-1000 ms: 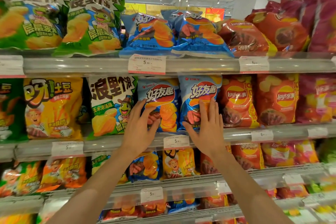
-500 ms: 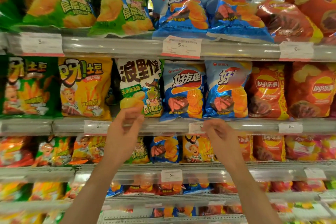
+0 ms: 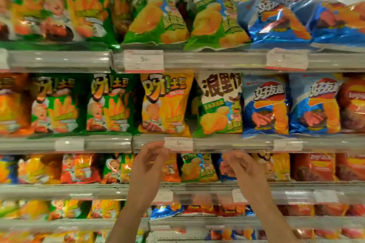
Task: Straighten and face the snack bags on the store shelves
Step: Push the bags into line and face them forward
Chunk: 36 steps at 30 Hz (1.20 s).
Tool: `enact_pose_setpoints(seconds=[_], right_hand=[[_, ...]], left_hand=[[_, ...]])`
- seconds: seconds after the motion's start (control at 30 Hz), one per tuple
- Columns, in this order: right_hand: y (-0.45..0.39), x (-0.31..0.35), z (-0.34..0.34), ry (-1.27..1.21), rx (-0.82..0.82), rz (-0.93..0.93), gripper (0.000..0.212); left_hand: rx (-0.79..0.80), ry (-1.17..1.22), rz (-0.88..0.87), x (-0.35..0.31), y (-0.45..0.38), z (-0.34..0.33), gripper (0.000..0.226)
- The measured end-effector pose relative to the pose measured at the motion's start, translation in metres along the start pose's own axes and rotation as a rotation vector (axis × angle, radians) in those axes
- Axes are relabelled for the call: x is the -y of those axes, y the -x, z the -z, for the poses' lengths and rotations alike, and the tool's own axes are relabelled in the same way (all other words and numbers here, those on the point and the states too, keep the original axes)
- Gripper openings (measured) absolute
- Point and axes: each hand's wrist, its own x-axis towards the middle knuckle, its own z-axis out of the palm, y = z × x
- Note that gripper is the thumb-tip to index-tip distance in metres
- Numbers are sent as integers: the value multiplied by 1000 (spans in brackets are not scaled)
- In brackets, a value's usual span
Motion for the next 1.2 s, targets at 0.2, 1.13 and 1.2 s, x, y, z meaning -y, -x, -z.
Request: enact_pose_setpoints(seconds=[0.2, 1.13, 1.2], right_hand=[[13, -3, -51, 57, -52, 15, 10], [-76, 87, -110, 905, 85, 446, 71], [-77, 82, -109, 934, 73, 465, 72]], left_hand=[[26, -18, -3, 4, -16, 61, 17], [50, -556, -148, -18, -121, 18, 59], [26, -560, -174, -20, -121, 18, 61]])
